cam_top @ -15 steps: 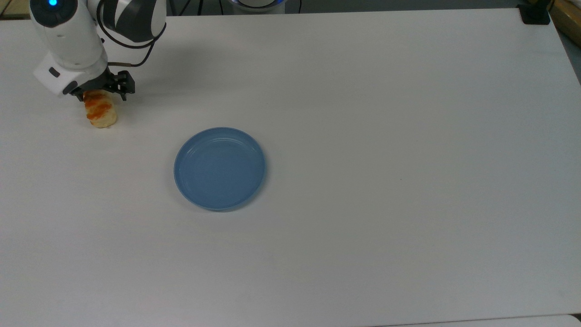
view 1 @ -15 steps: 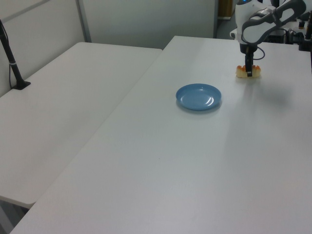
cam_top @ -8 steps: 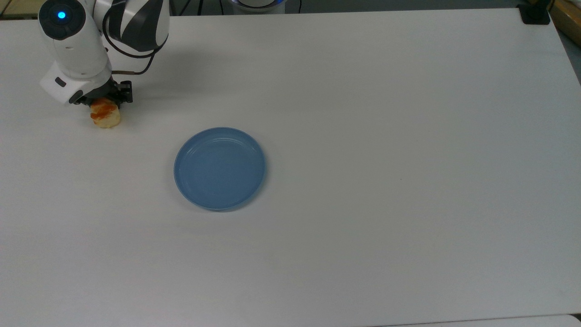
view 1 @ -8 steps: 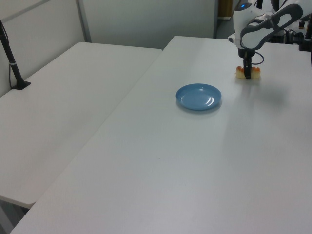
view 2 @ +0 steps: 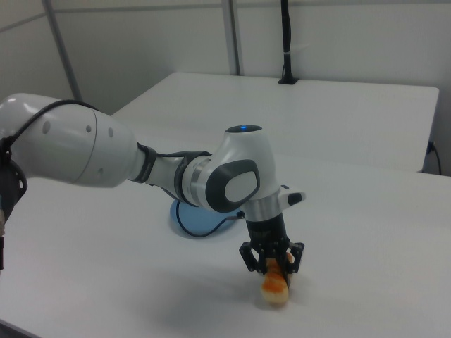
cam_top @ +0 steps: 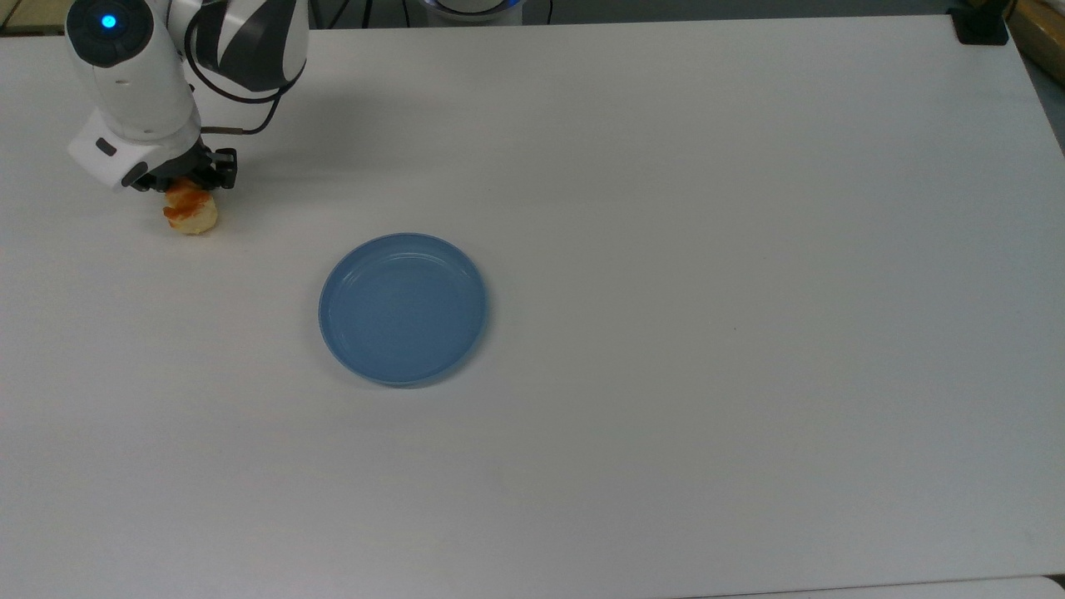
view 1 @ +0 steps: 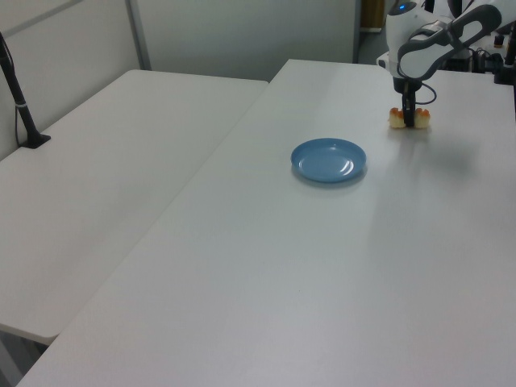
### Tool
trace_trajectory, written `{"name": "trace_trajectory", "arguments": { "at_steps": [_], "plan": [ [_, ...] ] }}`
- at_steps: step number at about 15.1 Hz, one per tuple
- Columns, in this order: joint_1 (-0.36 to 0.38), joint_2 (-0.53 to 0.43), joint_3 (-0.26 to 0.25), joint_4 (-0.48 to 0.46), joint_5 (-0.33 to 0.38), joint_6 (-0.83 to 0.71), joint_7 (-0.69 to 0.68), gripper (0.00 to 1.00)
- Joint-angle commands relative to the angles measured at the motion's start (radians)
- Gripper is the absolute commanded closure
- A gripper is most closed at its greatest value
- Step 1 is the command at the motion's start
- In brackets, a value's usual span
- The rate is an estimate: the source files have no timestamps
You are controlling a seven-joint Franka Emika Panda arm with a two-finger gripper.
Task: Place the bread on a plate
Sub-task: 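Carry the held bread roll over the blue plate and lower it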
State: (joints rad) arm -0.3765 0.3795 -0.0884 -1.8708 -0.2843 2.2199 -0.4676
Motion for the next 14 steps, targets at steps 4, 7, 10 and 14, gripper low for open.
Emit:
{"name": "trace_trajectory", "arguments": {
  "at_steps": [4, 7, 10, 14],
  "plan": [
    [0.051, -0.039, 0.019, 0.129, 0.118, -0.169, 0.017, 0.63],
    [0.12, -0.039, 0.018, 0.208, 0.211, -0.23, 0.091, 0.63],
    [0.209, -0.034, 0.019, 0.248, 0.212, -0.232, 0.248, 0.63],
    [0.304, -0.031, 0.019, 0.292, 0.214, -0.233, 0.383, 0.63]
  ]
}}
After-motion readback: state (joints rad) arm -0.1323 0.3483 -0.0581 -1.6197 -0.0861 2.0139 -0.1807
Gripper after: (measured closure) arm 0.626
